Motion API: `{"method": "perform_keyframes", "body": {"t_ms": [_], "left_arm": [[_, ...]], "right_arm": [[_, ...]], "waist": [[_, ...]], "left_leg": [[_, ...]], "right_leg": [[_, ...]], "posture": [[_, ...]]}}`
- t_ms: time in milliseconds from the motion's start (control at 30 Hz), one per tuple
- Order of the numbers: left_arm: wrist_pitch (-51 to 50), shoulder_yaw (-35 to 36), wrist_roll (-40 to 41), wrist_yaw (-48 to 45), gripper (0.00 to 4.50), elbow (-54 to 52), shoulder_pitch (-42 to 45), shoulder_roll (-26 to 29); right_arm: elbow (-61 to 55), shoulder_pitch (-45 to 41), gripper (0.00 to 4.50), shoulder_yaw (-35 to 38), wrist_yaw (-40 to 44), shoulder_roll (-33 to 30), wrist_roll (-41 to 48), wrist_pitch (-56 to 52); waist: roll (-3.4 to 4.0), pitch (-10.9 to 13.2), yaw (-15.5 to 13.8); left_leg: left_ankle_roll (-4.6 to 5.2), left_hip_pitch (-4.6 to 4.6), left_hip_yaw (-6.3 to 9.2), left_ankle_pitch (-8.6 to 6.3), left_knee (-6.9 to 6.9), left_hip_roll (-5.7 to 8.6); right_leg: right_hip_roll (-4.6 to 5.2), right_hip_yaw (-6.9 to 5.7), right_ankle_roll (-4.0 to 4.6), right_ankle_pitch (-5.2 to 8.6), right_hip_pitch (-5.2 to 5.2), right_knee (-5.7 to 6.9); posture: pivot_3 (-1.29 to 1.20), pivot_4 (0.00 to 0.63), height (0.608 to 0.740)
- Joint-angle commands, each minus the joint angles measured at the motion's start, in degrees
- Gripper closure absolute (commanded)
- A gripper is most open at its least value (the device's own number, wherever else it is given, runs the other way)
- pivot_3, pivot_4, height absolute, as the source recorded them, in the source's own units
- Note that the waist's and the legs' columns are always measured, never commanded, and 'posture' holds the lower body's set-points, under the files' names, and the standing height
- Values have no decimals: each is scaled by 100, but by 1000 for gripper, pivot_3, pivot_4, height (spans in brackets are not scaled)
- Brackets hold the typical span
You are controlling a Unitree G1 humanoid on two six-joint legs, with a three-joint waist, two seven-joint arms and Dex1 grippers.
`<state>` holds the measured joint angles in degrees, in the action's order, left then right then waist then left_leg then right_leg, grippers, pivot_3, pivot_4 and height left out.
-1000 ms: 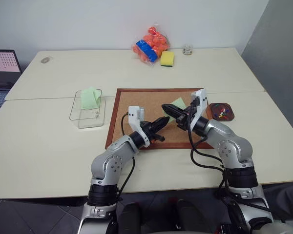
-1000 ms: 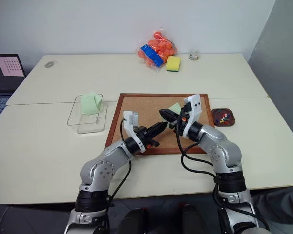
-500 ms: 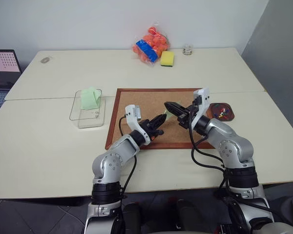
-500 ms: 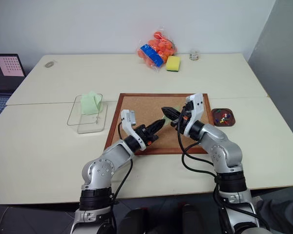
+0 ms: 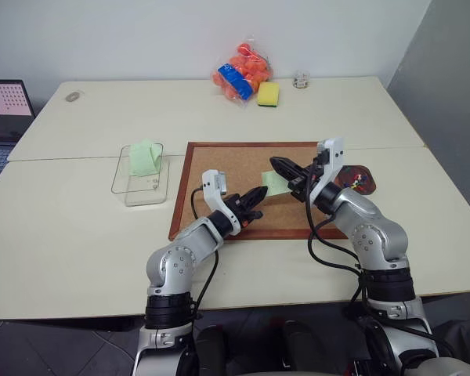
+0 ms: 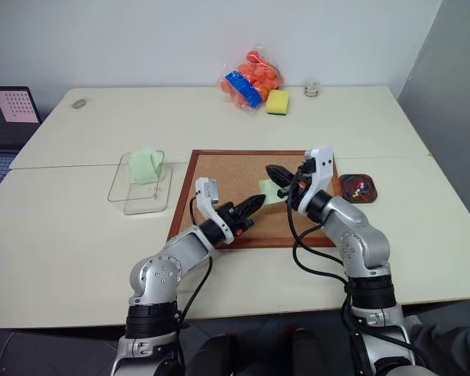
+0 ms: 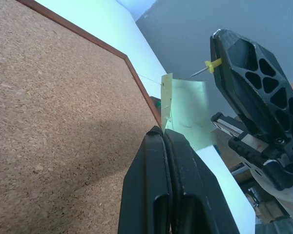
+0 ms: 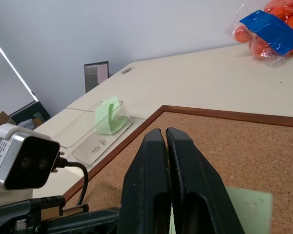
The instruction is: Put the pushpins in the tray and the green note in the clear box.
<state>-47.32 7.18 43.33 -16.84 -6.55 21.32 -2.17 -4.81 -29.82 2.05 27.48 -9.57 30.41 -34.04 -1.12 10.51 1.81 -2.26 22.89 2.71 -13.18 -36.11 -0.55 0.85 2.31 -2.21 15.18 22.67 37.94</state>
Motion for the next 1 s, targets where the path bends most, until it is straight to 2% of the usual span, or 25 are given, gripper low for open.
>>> {"method": "perform_keyframes", "body": {"t_ms": [33,133,467,733,1000], "left_arm": [[-45,108,241,70,4494,-173,73,-35],[-40,157,291,136,4494,-154,91,-27],[-270,-86,273,73,4494,-362,-64,178],[48,-772,-217,-375,4494,-487,-93,527],[95,-845,-277,-467,4494,-550,-148,589]], "right_arm": [[-110,-96,4500,119,-7,8,35,168],[-55,-132,4500,227,-94,-52,-31,259],[564,44,4500,1127,-1248,-823,-1019,1001],[1483,-100,4500,1212,-1409,-1137,-1312,884],[2329,-530,4500,1226,-1349,-1081,-1346,1026]], "waist": [[0,0,0],[0,0,0],[0,0,-12],[0,0,6],[0,0,4]], "left_leg": [[0,0,0,0,0,0],[0,0,0,0,0,0],[0,2,-6,0,1,4],[0,-4,-16,0,2,0],[0,-2,-22,0,1,-1]], "right_leg": [[0,0,0,0,0,0],[0,0,0,0,0,0],[2,5,3,-2,0,-4],[-3,13,3,-2,1,0],[-3,17,3,-2,4,0]], "posture": [[0,150,740],[0,150,740],[0,150,740],[0,150,740],[0,150,740]]}}
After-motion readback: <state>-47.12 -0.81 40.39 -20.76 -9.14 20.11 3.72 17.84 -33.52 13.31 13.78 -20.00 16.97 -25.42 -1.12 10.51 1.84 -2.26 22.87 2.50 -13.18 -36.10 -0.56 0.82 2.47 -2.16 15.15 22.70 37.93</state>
